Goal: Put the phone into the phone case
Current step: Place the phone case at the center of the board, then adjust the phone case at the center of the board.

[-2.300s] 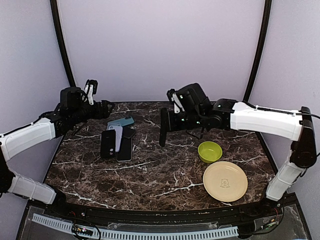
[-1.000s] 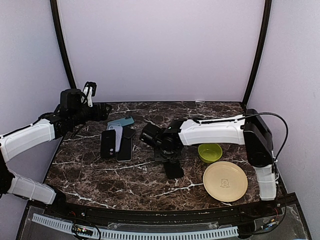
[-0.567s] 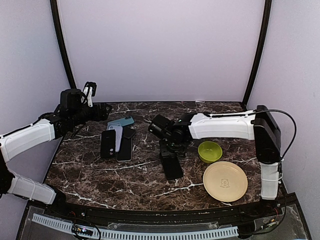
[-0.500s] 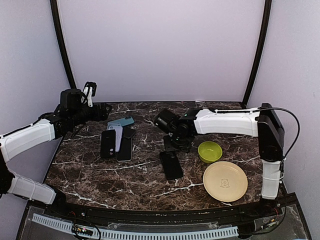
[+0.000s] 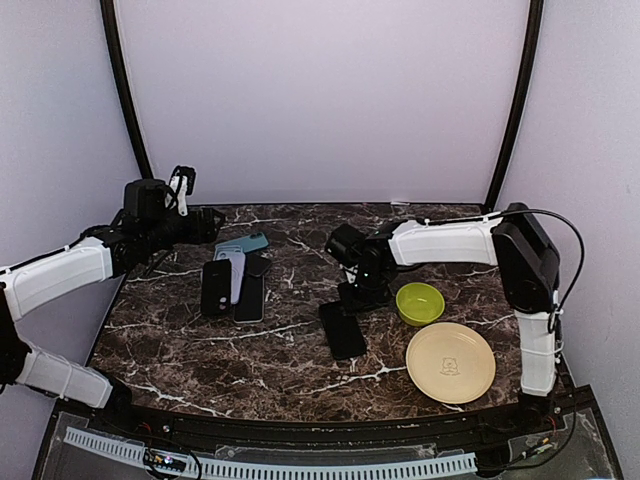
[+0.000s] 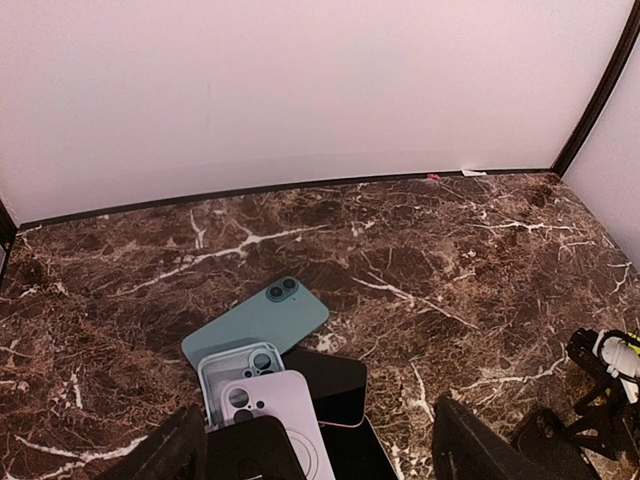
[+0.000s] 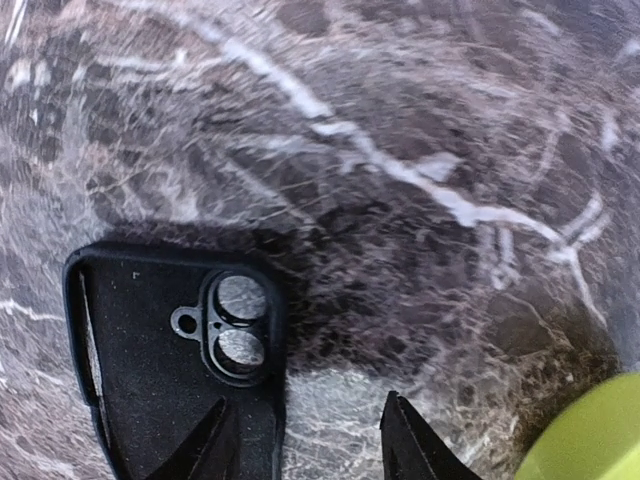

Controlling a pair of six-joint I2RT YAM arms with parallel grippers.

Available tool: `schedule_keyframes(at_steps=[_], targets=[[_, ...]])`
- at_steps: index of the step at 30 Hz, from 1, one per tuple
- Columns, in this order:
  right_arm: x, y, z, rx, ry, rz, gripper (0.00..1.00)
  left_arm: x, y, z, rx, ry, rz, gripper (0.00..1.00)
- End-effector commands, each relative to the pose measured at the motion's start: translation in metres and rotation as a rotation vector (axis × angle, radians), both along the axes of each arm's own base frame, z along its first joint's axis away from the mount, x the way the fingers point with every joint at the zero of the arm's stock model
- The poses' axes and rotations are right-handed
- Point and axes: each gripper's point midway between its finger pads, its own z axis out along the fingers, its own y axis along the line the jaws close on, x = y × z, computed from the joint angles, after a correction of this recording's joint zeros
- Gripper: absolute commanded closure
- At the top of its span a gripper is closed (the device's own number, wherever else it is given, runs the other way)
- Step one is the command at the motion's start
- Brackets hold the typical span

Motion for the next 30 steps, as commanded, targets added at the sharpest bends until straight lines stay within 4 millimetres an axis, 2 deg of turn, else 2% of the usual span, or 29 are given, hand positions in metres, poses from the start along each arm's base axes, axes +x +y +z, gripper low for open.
schedule_keyframes(at_steps=[1,5,8,12,20,23,30], targets=[[-0.004,0.013,-0.012,0.040,0.037,0.033,0.58,-0.003,-0.002,-0.005,0.003,0.010,-0.010,0.21],[-0.004,0.007,-0.019,0.012,0.046,-0.012,0.73,-0.002,-0.002,-0.006,0.006,0.011,-0.011,0.21],[-0.008,0.007,-0.019,0.046,0.052,-0.063,0.89,-0.002,-0.002,-0.005,0.007,0.010,-0.010,0.21],[-0.015,0.004,-0.015,0.101,0.056,-0.134,1.00,-0.003,-0.003,-0.005,0.002,0.011,-0.015,0.21],[-0.022,-0.007,0.015,0.139,-0.012,-0.246,1.00,-0.004,-0.004,-0.001,-0.005,0.005,-0.019,0.21],[-0.033,-0.008,0.015,0.142,-0.014,-0.307,1.00,-0.004,-0.003,0.001,-0.008,0.001,-0.019,0.21],[-0.049,0.006,0.006,0.139,-0.003,-0.363,1.00,-0.005,-0.003,0.003,-0.013,-0.002,-0.017,0.22]])
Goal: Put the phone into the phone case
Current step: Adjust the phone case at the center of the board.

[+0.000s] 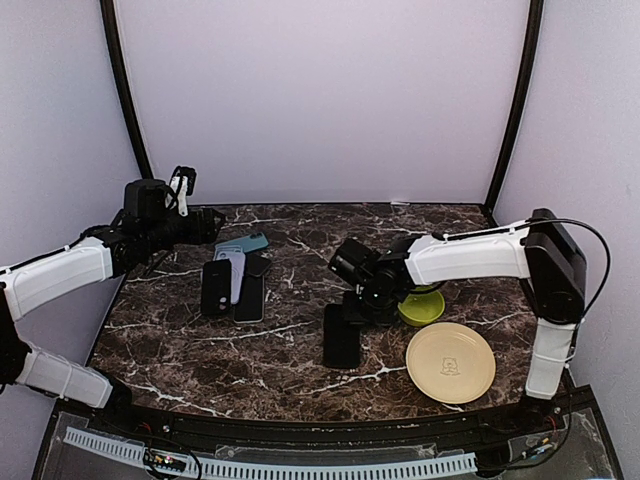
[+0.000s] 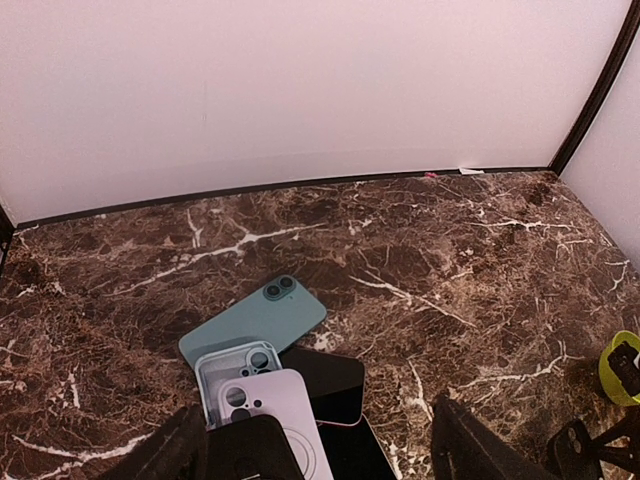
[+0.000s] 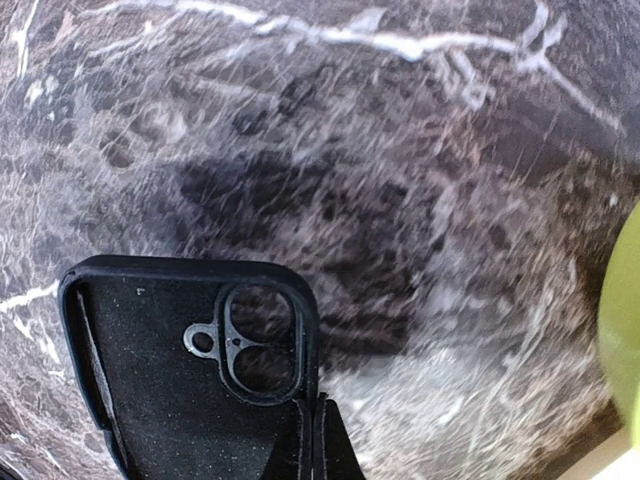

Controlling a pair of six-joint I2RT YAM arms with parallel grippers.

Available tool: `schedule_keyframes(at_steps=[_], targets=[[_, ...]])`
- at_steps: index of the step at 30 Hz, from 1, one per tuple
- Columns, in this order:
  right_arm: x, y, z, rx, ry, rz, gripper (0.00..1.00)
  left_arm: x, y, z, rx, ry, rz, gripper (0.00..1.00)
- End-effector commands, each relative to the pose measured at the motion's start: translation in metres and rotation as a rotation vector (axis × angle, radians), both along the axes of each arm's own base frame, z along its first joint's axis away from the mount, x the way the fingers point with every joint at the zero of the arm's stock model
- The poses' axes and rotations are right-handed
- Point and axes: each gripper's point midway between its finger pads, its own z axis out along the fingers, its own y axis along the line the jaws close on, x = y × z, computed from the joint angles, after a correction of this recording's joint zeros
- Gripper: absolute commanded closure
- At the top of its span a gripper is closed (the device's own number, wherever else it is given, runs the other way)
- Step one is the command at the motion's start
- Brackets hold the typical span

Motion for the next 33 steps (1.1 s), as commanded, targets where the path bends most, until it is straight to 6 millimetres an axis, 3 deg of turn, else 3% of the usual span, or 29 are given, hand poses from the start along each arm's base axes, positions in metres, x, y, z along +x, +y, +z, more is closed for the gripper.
schedule_keyframes(at_steps=[1,10,14,16,18,20,22,24,27,29,33], targets=[[-0.005,0.008,-0.003,-0.001,0.001,-0.056,1.00,-0.004,-0.002,0.004,-0.012,-0.007,-0.010,0.22],[-0.001,0.000,-0.009,-0.143,-0.027,0.016,1.00,-0.005,-0.006,0.001,-0.016,0.000,-0.035,0.21],[-0.002,0.008,-0.010,-0.126,-0.023,0.053,1.00,-0.004,-0.007,-0.004,-0.012,0.012,-0.036,0.21],[-0.002,0.009,-0.010,-0.133,-0.021,0.067,0.94,-0.004,-0.007,-0.005,-0.004,0.014,-0.036,0.21],[0.001,0.009,-0.005,-0.142,-0.036,0.090,0.83,-0.003,-0.007,-0.005,0.003,0.010,-0.039,0.11],[0.005,0.011,0.005,-0.137,-0.065,0.109,0.66,-0.003,-0.006,-0.003,0.016,0.002,-0.045,0.03],[0.010,0.013,0.016,-0.124,-0.102,0.129,0.49,-0.003,-0.007,-0.002,0.030,-0.006,-0.056,0.02],[0.016,0.018,0.032,-0.096,-0.150,0.155,0.38,-0.001,-0.010,-0.003,0.027,0.001,-0.075,0.01],[0.026,0.028,0.052,-0.047,-0.212,0.215,0.33,0.004,-0.016,-0.014,-0.017,0.072,-0.113,0.01],[0.033,0.033,0.066,-0.009,-0.253,0.245,0.31,0.020,-0.016,-0.022,-0.089,0.156,-0.120,0.01],[0.053,0.043,0.091,0.119,-0.310,0.292,0.30,0.051,0.008,-0.047,-0.204,0.313,-0.056,0.02]])
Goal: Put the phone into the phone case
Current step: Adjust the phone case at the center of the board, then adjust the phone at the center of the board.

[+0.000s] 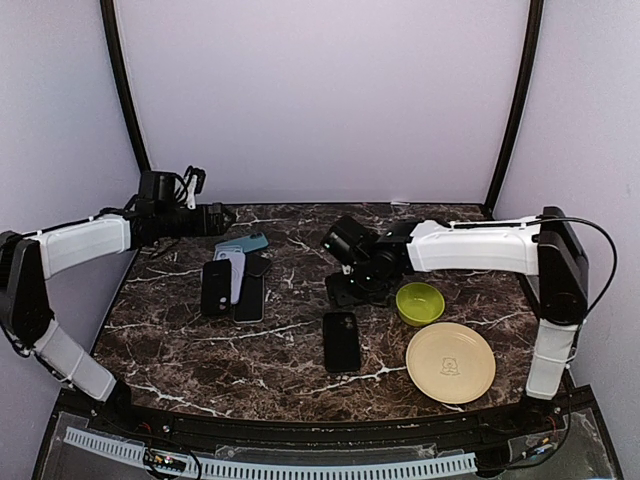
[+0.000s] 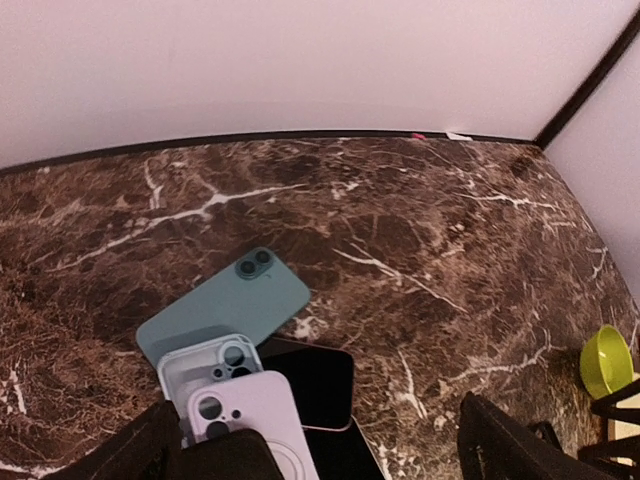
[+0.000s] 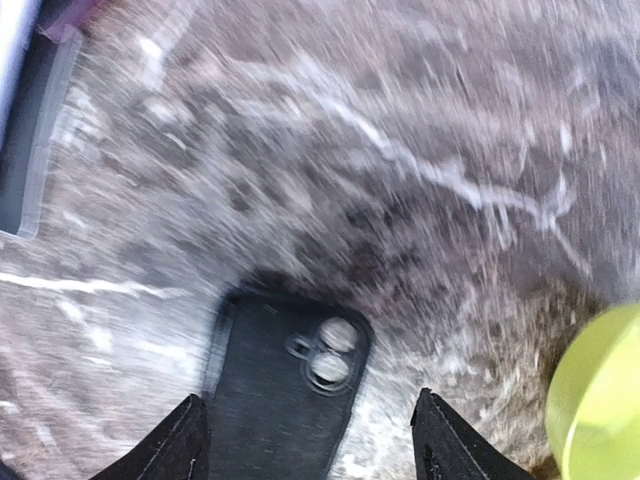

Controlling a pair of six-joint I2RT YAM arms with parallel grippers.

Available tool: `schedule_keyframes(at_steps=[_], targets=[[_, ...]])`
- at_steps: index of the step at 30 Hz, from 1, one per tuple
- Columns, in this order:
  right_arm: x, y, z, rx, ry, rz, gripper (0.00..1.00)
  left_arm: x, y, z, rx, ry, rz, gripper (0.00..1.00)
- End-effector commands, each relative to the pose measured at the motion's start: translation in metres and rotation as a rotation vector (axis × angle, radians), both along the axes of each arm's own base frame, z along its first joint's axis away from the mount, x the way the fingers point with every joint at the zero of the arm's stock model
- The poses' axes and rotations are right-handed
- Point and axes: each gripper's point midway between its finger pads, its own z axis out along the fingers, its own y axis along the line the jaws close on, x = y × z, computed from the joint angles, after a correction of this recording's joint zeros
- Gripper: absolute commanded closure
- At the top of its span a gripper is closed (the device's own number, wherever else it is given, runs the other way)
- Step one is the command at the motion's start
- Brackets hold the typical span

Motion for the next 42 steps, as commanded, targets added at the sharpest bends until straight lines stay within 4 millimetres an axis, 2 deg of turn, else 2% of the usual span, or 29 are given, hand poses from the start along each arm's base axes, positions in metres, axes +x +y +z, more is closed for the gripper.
schedule_keyframes(at_steps=[1,3,5,9,11,12,17,19,23,26,30,34,38,42], targets=[[0.034,0.020,0.053,0.196,-0.119,0.089,0.30,0.021,0.024,-0.020,-0.124,0.178,0.055,0.02],[0.044,0.024,0.063,0.245,-0.146,0.107,0.30,0.035,0.032,-0.029,-0.125,0.214,0.083,0.04],[0.057,0.029,0.073,0.295,-0.189,0.109,0.30,0.046,0.031,-0.034,-0.122,0.220,0.069,0.05],[0.086,0.054,0.091,0.482,-0.212,0.129,0.31,0.067,0.033,-0.046,-0.144,0.233,0.092,0.07],[0.098,0.063,0.095,0.527,-0.213,0.121,0.33,0.077,0.042,-0.062,-0.166,0.274,0.132,0.10],[0.102,0.066,0.096,0.546,-0.218,0.118,0.33,0.082,0.049,-0.063,-0.180,0.278,0.154,0.13],[0.119,0.081,0.088,0.581,-0.234,0.131,0.34,0.107,0.062,-0.100,-0.118,0.335,0.202,0.17],[0.132,0.084,0.078,0.546,-0.246,0.112,0.35,0.112,0.063,-0.114,-0.099,0.371,0.205,0.17],[0.149,0.098,0.062,0.563,-0.228,0.104,0.36,0.119,0.061,-0.132,-0.090,0.393,0.189,0.18],[0.155,0.107,0.052,0.588,-0.213,0.104,0.38,0.122,0.052,-0.143,-0.088,0.420,0.126,0.20],[0.162,0.114,0.041,0.599,-0.200,0.096,0.39,0.124,0.038,-0.159,-0.118,0.464,0.061,0.31],[0.167,0.114,0.029,0.593,-0.198,0.082,0.39,0.118,0.022,-0.169,-0.060,0.473,0.005,0.32],[0.173,0.108,0.020,0.599,-0.188,0.050,0.40,0.113,-0.004,-0.179,-0.014,0.496,-0.075,0.34],[0.177,0.094,0.011,0.587,-0.186,0.002,0.42,0.097,-0.043,-0.185,0.072,0.491,-0.182,0.35]])
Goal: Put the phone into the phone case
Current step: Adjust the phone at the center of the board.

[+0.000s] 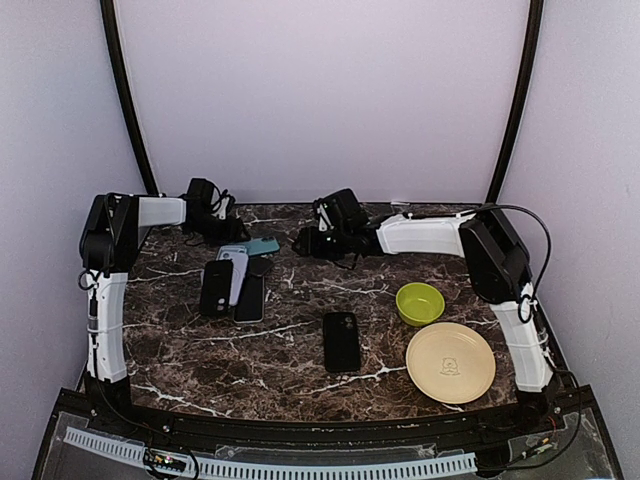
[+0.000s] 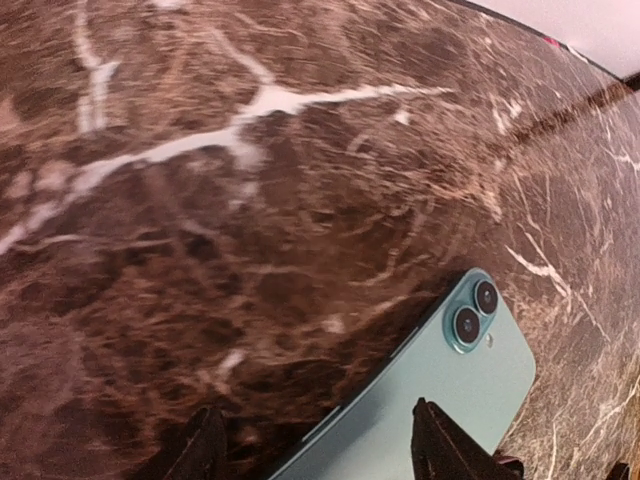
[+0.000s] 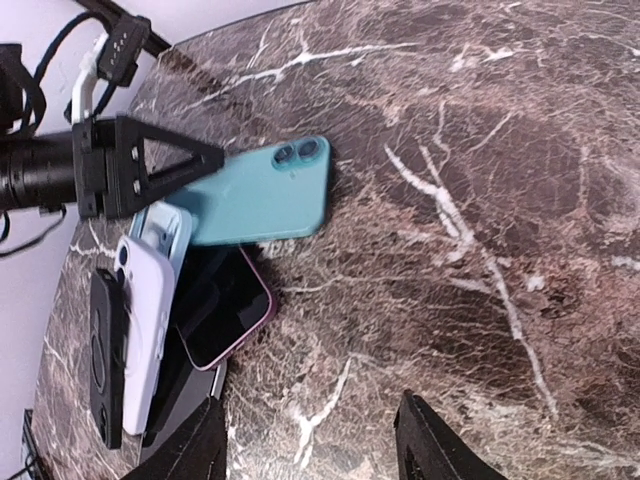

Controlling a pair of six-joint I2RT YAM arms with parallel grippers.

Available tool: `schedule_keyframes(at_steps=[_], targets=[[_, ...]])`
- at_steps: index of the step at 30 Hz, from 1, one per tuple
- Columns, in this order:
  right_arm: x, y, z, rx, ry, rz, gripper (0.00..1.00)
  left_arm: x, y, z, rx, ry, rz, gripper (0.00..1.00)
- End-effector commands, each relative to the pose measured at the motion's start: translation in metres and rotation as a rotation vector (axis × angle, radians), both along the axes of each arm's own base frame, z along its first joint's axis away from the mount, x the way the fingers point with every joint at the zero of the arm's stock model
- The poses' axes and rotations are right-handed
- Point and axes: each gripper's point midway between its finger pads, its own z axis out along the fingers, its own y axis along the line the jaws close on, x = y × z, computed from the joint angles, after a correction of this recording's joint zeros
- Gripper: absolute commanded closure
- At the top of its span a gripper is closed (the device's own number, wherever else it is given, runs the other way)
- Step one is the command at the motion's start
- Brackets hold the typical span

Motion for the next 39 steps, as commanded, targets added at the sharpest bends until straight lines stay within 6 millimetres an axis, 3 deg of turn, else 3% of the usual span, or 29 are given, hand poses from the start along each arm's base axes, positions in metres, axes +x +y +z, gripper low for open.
schedule_keyframes(at_steps=[1,10,16,22,28,33,39], targets=[[0.016,-0.013,0.001,0.049,-0.010,-0.060,0.42,-0.036,-0.047,-0.021,0.073,0.074,-0.167,0.36],[0.014,-0.016,-0.020,0.165,0.105,-0.007,0.42,-0.080,-0.097,-0.036,0.127,0.113,-0.294,0.39],[0.017,-0.029,-0.037,0.256,0.205,-0.031,0.43,-0.094,-0.132,-0.026,0.097,0.059,-0.404,0.39],[0.016,-0.049,-0.030,0.235,0.182,-0.069,0.44,-0.113,-0.157,-0.014,0.134,-0.018,-0.546,0.33],[0.008,-0.074,-0.018,0.126,0.125,-0.094,0.43,-0.104,-0.161,-0.001,0.299,-0.120,-0.581,0.03],[0.001,-0.095,-0.006,0.048,0.079,-0.124,0.43,-0.099,-0.171,0.001,0.423,-0.140,-0.563,0.01],[-0.006,-0.117,0.009,-0.015,0.025,-0.161,0.42,-0.095,-0.168,-0.015,0.508,-0.106,-0.524,0.01]])
